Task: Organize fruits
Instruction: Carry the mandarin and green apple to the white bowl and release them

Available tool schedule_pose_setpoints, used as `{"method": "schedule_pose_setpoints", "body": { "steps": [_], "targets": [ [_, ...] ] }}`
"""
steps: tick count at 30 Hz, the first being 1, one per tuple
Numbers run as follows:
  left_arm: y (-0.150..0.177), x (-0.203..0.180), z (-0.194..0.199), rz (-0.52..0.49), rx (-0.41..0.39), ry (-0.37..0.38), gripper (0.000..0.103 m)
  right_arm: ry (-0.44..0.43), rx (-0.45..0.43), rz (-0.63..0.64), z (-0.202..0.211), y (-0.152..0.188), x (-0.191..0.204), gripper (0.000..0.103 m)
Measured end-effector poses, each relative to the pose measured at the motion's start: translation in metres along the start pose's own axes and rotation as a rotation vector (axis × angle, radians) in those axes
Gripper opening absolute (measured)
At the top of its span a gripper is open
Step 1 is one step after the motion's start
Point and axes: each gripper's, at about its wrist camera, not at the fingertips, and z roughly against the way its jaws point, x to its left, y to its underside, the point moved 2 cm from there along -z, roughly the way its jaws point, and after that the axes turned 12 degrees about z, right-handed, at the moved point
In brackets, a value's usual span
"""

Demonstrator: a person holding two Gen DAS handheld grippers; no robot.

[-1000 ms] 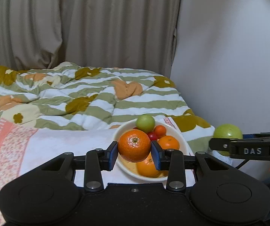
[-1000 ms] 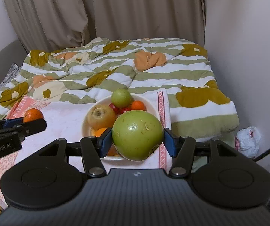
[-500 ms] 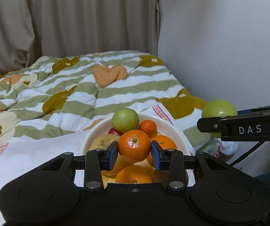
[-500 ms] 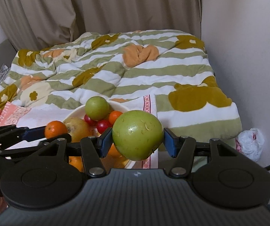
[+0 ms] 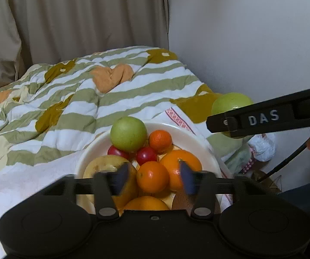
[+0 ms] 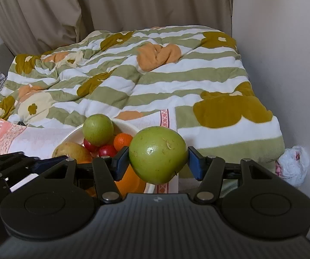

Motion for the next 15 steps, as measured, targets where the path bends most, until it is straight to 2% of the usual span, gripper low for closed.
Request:
{"method": "schedule_pose_setpoints", "body": {
  "steps": [2,8,15],
  "targets": [
    [-0.001,0.0,0.006,-0.004,-0.029,-0.006,0.092,-0.003,-0.002,0.003,-0.003,-0.005,0.0,0.072],
    [-0.003,0.011,0.021,0.011,-0.054,-0.032,0.094,-0.021,-0.012,0.027,-0.011,-0.016,0.008,0.072],
    [-0.003,0.039,0.037,0.111,-0.07,-0.073,0.098,-0.069,-0.014,0.083,-0.024,-0.026,0.036,0.072]
  ]
}}
